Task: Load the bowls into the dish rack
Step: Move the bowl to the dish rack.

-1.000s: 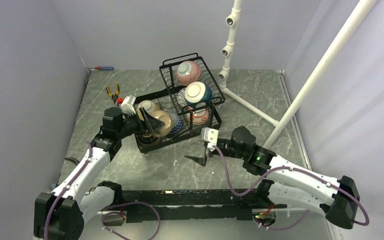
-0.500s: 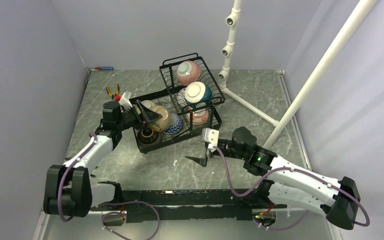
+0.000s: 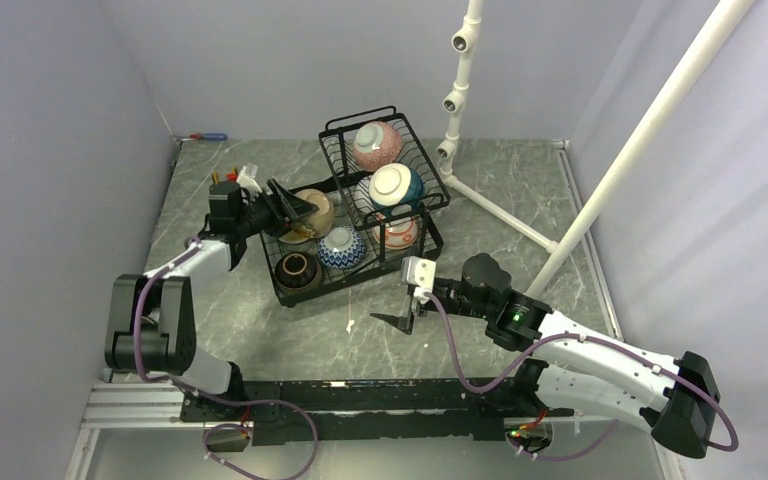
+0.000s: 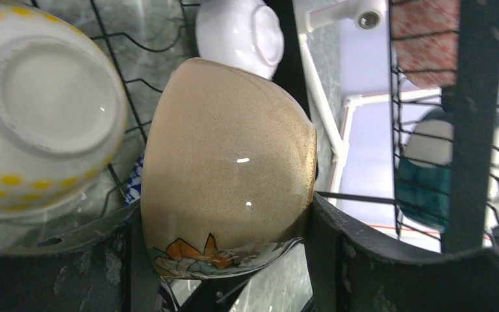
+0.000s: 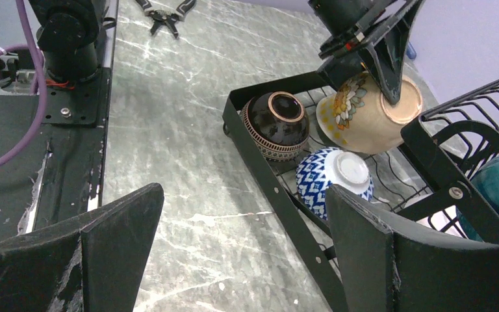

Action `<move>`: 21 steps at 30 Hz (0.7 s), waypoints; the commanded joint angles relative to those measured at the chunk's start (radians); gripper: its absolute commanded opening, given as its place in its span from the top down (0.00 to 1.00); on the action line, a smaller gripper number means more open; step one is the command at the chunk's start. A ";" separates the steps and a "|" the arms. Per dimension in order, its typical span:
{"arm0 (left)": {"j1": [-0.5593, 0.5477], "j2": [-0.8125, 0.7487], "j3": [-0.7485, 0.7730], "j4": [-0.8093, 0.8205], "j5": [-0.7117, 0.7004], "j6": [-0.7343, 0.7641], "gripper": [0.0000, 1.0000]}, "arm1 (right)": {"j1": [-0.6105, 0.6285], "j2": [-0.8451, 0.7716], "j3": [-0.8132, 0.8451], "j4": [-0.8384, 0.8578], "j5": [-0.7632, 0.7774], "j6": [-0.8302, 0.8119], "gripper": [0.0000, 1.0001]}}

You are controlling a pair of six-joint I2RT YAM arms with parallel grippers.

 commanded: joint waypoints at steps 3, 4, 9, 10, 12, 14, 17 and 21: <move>0.003 0.102 0.146 0.097 0.011 0.009 0.97 | 0.003 -0.022 -0.004 0.010 0.015 -0.012 0.00; 0.003 0.123 0.170 0.082 0.016 0.015 0.97 | 0.003 -0.023 -0.006 0.011 0.015 -0.014 0.00; -0.001 0.214 0.270 0.008 0.055 0.030 0.97 | 0.003 -0.019 -0.002 0.008 0.013 -0.012 0.00; -0.005 0.225 0.290 -0.020 0.052 0.043 0.97 | 0.003 -0.017 -0.002 0.009 0.013 -0.012 0.00; -0.016 0.236 0.321 -0.089 0.010 0.078 0.97 | 0.003 -0.014 0.001 0.007 0.010 -0.013 0.00; -0.032 0.238 0.338 -0.140 -0.044 0.118 0.97 | 0.003 -0.012 0.003 0.003 0.010 -0.016 0.00; -0.053 0.241 0.351 -0.181 -0.101 0.155 0.97 | 0.004 -0.006 0.004 0.003 0.010 -0.018 0.00; -0.068 0.260 0.356 -0.196 -0.094 0.165 0.97 | 0.004 -0.003 0.009 -0.005 0.011 -0.018 0.00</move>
